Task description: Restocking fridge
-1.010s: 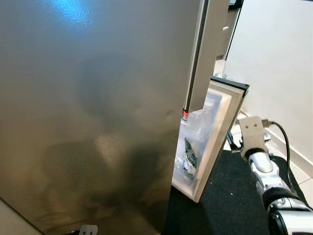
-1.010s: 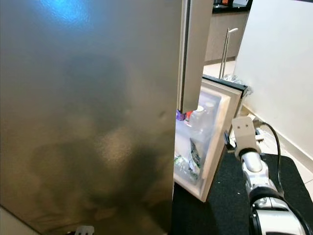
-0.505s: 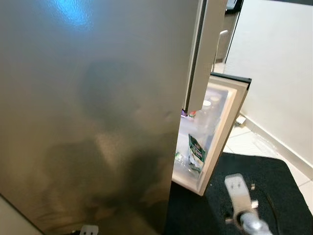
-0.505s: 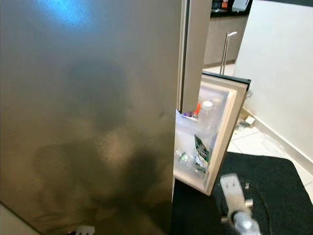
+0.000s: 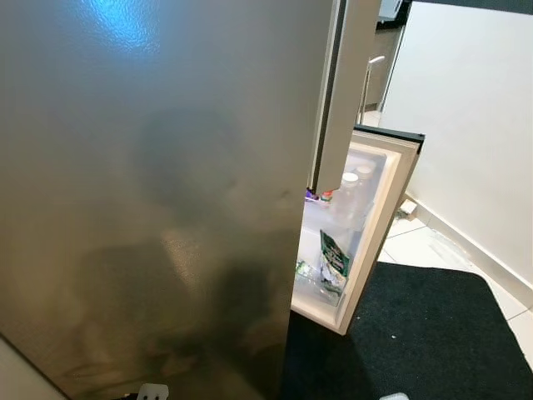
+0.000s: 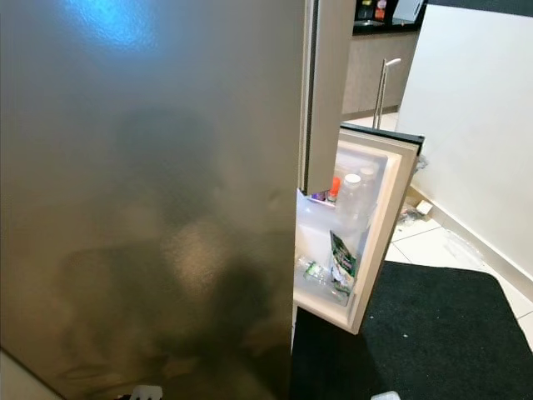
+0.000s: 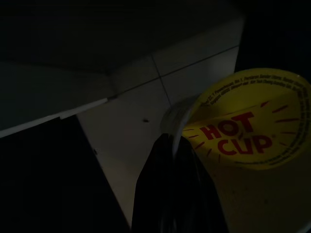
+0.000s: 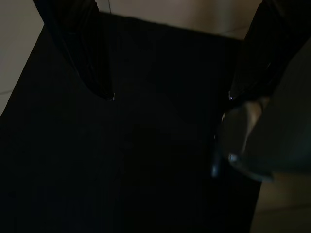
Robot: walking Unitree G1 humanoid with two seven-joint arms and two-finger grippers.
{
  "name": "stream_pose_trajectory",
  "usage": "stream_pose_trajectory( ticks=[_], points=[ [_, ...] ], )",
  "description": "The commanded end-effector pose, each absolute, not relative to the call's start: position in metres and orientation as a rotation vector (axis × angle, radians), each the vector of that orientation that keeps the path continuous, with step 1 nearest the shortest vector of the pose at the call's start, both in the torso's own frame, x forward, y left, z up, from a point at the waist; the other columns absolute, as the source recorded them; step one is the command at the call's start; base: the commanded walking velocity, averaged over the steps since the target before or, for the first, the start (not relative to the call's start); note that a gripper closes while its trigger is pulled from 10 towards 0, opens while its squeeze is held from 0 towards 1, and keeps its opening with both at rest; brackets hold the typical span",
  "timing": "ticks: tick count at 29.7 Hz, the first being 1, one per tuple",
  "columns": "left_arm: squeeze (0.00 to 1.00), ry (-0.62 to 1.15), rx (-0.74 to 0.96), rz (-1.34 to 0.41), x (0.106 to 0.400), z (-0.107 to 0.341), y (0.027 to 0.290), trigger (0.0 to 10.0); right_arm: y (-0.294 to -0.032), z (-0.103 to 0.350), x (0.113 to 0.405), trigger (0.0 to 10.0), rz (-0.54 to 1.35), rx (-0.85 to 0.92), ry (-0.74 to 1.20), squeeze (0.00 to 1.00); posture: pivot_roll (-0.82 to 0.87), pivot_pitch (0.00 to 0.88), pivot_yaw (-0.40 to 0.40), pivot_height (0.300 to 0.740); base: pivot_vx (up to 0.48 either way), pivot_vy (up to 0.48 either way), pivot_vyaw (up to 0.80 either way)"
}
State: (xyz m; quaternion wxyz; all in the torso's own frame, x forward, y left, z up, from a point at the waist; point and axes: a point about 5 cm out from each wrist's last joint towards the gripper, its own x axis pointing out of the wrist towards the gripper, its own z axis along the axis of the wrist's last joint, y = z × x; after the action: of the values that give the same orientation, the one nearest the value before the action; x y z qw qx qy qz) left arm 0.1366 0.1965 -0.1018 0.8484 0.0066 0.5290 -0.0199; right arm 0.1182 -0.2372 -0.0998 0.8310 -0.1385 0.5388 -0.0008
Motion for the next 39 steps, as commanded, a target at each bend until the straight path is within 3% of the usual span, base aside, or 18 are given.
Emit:
stream_pose_trajectory(
  ticks=[1,11,20,39],
  points=[
    [0.00,1.122,0.006,-0.049,0.136,-0.102,0.195,10.0,-0.239,-0.098,0.122,10.0,0.001,-0.305,1.134,0.00,-0.03,0.000,0.009,0.740,0.000,0.000,0.00],
    [0.00,1.123,0.004,-0.055,0.137,-0.102,0.195,10.0,-0.235,-0.095,0.135,10.0,0.032,-0.318,1.112,0.00,-0.03,0.000,0.012,0.740,0.000,-0.048,0.00],
    [0.00,1.121,0.000,-0.059,0.137,-0.102,0.193,10.0,-0.231,-0.097,0.132,10.0,0.052,-0.322,1.123,0.00,-0.03,0.000,0.011,0.740,0.000,-0.480,0.00],
    [0.00,1.123,-0.004,-0.064,0.137,-0.102,0.191,10.0,-0.231,-0.098,0.130,10.0,0.059,-0.315,1.131,0.00,-0.04,0.000,0.011,0.740,0.000,-0.051,0.00]
  ],
)
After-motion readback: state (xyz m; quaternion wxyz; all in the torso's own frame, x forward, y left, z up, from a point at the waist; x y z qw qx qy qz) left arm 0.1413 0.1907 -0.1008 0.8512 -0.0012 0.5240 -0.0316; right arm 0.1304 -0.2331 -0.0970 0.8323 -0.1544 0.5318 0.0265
